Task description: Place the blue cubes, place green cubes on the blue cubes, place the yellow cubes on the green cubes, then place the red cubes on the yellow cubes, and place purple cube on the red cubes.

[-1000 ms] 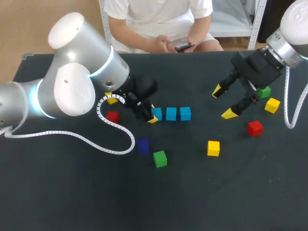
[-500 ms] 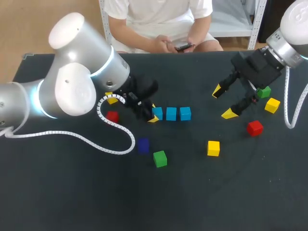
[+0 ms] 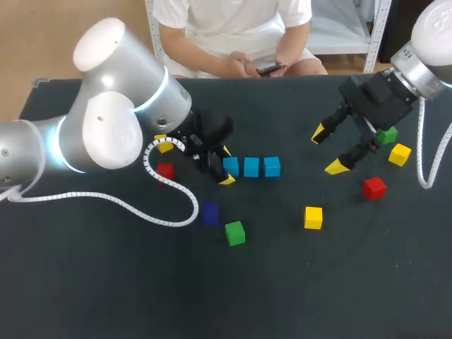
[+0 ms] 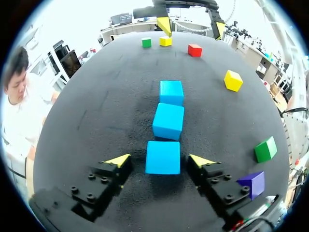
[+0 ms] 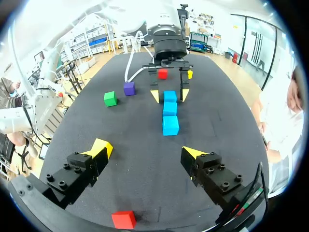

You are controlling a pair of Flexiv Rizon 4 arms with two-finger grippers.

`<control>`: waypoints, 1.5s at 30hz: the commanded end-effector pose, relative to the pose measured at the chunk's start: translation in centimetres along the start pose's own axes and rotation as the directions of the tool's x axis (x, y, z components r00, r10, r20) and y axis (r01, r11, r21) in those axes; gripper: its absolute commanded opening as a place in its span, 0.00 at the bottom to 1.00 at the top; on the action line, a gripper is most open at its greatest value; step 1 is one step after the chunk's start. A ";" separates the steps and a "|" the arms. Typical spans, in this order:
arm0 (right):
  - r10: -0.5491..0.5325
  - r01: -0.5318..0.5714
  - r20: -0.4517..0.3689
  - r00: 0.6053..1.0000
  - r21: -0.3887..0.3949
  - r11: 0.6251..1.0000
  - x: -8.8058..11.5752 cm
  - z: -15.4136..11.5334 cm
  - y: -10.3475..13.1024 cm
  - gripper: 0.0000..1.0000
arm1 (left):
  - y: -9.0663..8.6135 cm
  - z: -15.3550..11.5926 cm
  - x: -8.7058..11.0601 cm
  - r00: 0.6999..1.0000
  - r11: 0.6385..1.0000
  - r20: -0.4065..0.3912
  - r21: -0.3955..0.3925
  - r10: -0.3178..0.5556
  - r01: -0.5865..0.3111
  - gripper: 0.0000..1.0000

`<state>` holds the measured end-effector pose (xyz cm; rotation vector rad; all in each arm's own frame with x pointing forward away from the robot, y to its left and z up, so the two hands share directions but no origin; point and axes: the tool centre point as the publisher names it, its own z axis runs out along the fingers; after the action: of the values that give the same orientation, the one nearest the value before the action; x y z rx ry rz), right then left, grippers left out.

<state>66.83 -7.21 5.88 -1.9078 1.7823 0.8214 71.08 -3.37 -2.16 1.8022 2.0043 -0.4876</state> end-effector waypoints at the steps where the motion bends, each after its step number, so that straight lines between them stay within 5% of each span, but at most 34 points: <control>1: -0.001 0.001 0.001 1.000 0.000 1.000 0.0 0.0 0.0 1.00 | -0.2 -0.1 0.2 1.000 1.000 0.002 -0.003 -0.001 0.001 1.00; 12: -0.001 0.001 0.001 1.000 0.000 1.000 0.0 0.0 0.0 1.00 | -0.7 -1.6 0.5 0.999 0.999 0.035 -0.048 -0.003 0.005 1.00; 29: -0.001 0.001 0.001 1.000 0.000 1.000 0.0 0.0 0.0 1.00 | -3.5 -7.3 -1.4 0.990 0.972 0.053 -0.207 0.127 -0.113 1.00; 36: -0.001 0.001 0.001 1.000 0.000 1.000 0.0 0.0 0.0 1.00 | -4.1 -7.5 -0.8 0.993 0.971 -0.001 -0.211 0.116 -0.114 1.00; 45: -0.001 0.001 0.001 1.000 0.000 1.000 0.0 0.0 0.0 1.00 | -4.7 -9.7 1.4 0.992 0.967 0.057 -0.239 0.109 -0.093 1.00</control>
<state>66.83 -7.21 5.88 -1.9078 1.7823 0.8214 66.46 0.72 5.23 1.7212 1.8576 -0.2364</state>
